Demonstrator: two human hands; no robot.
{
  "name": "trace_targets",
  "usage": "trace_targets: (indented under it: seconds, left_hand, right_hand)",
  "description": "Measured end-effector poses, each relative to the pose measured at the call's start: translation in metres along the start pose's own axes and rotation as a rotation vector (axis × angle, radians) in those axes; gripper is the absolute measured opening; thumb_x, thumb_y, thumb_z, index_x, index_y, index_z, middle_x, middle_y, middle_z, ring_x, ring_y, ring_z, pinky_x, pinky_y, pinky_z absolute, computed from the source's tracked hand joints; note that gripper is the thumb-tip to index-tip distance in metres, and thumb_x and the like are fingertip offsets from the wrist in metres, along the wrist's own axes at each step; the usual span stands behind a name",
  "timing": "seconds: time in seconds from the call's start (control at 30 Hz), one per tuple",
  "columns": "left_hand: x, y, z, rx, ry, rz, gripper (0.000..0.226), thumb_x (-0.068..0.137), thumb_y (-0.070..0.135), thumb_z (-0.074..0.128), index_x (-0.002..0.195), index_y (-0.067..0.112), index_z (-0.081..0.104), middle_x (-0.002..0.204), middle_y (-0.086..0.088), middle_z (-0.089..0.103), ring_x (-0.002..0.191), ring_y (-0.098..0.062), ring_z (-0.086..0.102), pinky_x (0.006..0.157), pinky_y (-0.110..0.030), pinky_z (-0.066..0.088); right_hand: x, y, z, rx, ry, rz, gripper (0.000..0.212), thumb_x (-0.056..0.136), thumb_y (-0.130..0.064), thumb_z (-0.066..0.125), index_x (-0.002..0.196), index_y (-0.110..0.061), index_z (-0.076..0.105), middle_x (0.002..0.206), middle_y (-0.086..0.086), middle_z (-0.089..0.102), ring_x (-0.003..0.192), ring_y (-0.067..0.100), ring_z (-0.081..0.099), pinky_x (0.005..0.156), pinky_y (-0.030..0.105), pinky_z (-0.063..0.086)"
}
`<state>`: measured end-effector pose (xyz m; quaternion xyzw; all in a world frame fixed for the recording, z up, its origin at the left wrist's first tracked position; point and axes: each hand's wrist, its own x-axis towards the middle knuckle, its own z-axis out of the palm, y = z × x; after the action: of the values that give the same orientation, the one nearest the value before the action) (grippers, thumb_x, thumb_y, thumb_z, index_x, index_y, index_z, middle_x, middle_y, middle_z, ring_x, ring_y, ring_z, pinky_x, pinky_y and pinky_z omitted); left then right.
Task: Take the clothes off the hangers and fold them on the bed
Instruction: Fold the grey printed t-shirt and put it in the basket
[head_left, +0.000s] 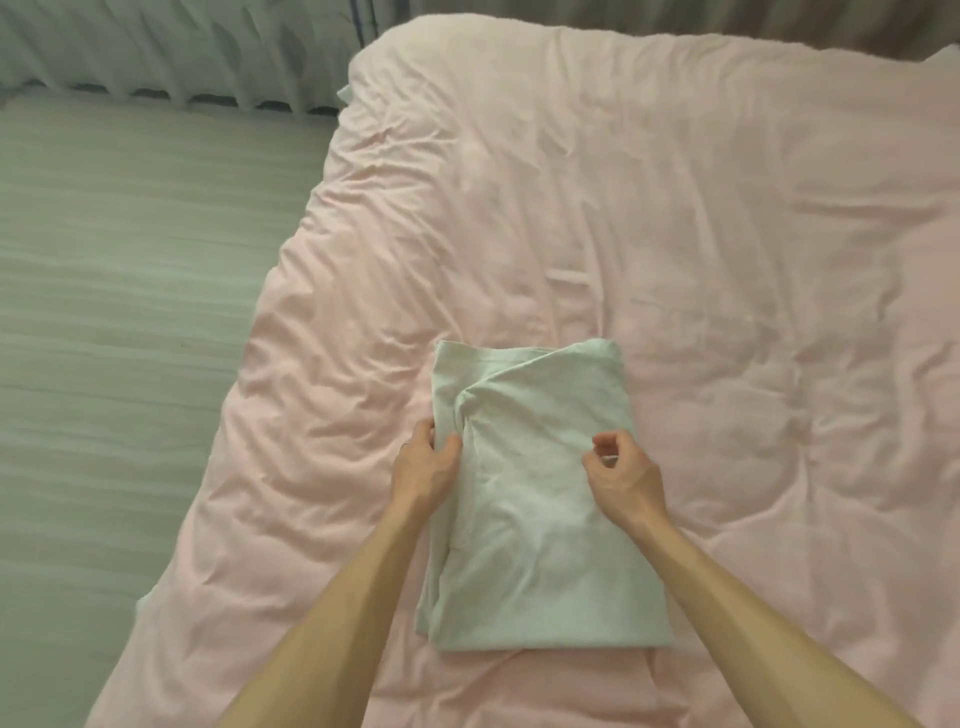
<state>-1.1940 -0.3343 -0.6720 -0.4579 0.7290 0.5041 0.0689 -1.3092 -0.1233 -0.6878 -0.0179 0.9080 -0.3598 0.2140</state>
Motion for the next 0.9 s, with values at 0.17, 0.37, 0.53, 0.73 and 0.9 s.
trace_targets:
  seconds: [0.17,0.37,0.53,0.73,0.9]
  left_hand:
    - [0.050,0.030,-0.001,-0.200,-0.011,0.014,0.035,0.091,0.052,0.058,0.117,0.030,0.065,0.111,0.009,0.067,0.106,-0.013,0.063,0.098,-0.037,0.050]
    - [0.092,0.053,0.000,-0.317,-0.007,-0.103,0.021,0.098,0.029,0.059,0.096,0.013,0.072,0.097,-0.007,0.073,0.083,-0.020,0.066,0.074,-0.033,0.052]
    - [0.110,0.053,-0.003,-0.389,0.012,-0.178,0.021,0.096,0.026,0.061,0.088,0.009,0.071,0.085,-0.007,0.072,0.072,-0.019,0.066,0.058,-0.025,0.052]
    - [0.127,0.050,-0.008,-0.503,-0.080,-0.229,0.023,0.085,0.024,0.078,0.101,0.007,0.076,0.102,-0.015,0.076,0.093,-0.029,0.070,0.093,-0.049,0.054]
    - [0.136,0.049,0.005,-0.405,-0.013,-0.134,0.012,0.080,0.023,0.083,0.092,0.020,0.080,0.089,0.002,0.078,0.088,-0.018,0.072,0.082,-0.035,0.059]
  right_hand:
    - [0.048,0.003,-0.025,-0.001,0.071,0.059,0.031,0.088,-0.028,0.065,0.115,-0.014,0.057,0.114,0.006,0.061,0.105,0.025,0.060,0.087,0.031,0.043]
    - [0.103,-0.017,-0.042,0.166,-0.051,0.043,0.050,0.085,-0.027,0.074,0.129,-0.027,0.050,0.111,-0.008,0.061,0.093,0.006,0.060,0.077,0.023,0.047]
    - [0.142,-0.021,-0.038,0.397,-0.257,0.236,0.036,0.085,-0.021,0.078,0.116,-0.008,0.068,0.106,0.006,0.074,0.093,0.020,0.073,0.073,0.032,0.058]
    - [0.141,-0.005,-0.043,0.522,-0.127,0.178,0.011,0.089,-0.016,0.073,0.100,-0.013,0.072,0.097,0.001,0.074,0.080,0.012,0.068,0.062,0.020,0.052]
    - [0.141,0.001,-0.030,0.516,-0.018,0.234,0.013,0.087,-0.021,0.075,0.099,-0.015,0.073,0.103,0.005,0.074,0.090,0.017,0.069,0.077,0.030,0.052]
